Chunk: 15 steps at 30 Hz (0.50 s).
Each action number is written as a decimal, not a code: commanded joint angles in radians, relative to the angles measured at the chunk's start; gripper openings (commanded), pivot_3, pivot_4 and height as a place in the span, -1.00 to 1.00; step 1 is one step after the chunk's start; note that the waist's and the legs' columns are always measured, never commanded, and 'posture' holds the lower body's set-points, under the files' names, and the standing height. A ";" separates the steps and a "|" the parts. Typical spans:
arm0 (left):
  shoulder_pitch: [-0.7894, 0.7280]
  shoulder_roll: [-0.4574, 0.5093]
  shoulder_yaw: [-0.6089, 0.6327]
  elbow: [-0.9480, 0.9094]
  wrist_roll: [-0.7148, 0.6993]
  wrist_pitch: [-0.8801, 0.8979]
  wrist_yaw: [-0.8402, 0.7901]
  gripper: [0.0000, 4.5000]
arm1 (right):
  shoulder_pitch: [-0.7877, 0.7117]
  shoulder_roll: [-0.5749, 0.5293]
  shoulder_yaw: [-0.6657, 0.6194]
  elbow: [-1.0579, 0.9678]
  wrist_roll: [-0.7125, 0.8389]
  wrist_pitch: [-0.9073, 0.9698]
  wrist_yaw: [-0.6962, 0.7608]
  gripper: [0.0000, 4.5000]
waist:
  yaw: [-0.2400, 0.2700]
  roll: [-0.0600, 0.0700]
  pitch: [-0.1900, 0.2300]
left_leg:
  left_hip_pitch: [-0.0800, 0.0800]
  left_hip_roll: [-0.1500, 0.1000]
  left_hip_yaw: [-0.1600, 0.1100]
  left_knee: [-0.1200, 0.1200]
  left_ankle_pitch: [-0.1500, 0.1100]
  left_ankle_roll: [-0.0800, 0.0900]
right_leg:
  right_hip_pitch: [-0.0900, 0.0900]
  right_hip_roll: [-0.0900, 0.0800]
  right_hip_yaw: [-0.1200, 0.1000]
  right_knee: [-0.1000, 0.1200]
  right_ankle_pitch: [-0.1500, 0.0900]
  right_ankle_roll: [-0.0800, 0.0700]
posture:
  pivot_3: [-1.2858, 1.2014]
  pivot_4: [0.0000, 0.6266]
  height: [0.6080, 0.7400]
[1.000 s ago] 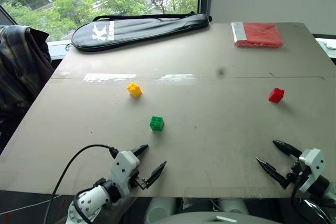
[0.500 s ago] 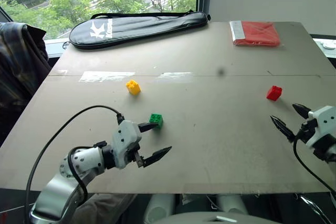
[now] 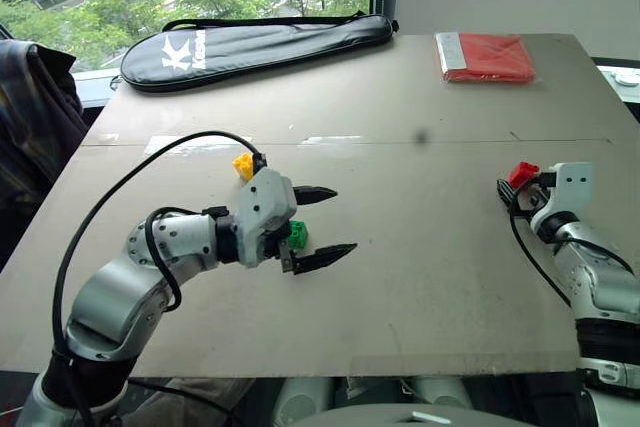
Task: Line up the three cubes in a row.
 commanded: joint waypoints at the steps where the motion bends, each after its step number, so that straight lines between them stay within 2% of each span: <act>1: -0.033 -0.002 0.002 -0.014 -0.012 0.003 -0.009 1.00 | -0.031 0.022 -0.027 0.007 -0.018 -0.025 -0.061 0.89 | -0.004 0.000 0.000 | 0.000 0.000 0.000 0.000 0.000 0.000 | 0.000 0.000 0.000 0.000 0.000 0.000 | 0.03 -0.52 0.39; 4: -0.052 -0.010 -0.011 -0.004 -0.007 0.003 -0.013 1.00 | -0.049 0.048 -0.015 0.026 -0.035 -0.056 -0.089 0.49 | -0.012 0.000 0.000 | 0.000 0.000 0.000 0.001 0.000 0.000 | 0.000 0.000 0.000 0.001 0.000 0.000 | 0.03 -0.52 0.39; 8: -0.063 -0.018 -0.024 0.003 -0.002 0.002 -0.020 1.00 | -0.055 0.056 -0.004 0.035 -0.058 -0.083 -0.097 -0.38 | -0.016 0.000 0.000 | 0.000 0.000 0.000 0.001 0.000 0.000 | 0.000 0.001 0.001 0.001 0.000 0.000 | 0.03 -0.52 0.39; 9: -0.067 -0.020 -0.029 0.006 0.003 -0.001 -0.023 1.00 | -0.042 0.056 0.002 0.016 -0.063 -0.084 -0.093 -0.45 | -0.016 0.000 0.000 | 0.000 0.000 0.000 0.001 0.000 0.000 | 0.000 0.001 0.001 0.001 0.000 0.000 | 0.03 -0.52 0.39; 12: -0.072 -0.025 -0.039 0.009 0.009 -0.004 -0.028 1.00 | 0.024 0.062 0.022 -0.080 -0.066 -0.071 -0.076 -0.45 | -0.014 0.000 0.000 | 0.000 0.000 0.000 0.001 0.000 0.000 | 0.000 0.001 0.000 0.001 0.000 0.000 | 0.03 -0.52 0.39; 15: -0.063 -0.026 -0.046 0.008 0.016 -0.008 -0.029 1.00 | 0.200 0.069 0.084 -0.305 -0.060 -0.021 -0.038 -0.45 | -0.011 0.002 -0.001 | -0.001 0.000 -0.001 0.001 0.000 0.000 | 0.000 0.001 0.000 0.001 0.000 0.000 | 0.03 -0.52 0.39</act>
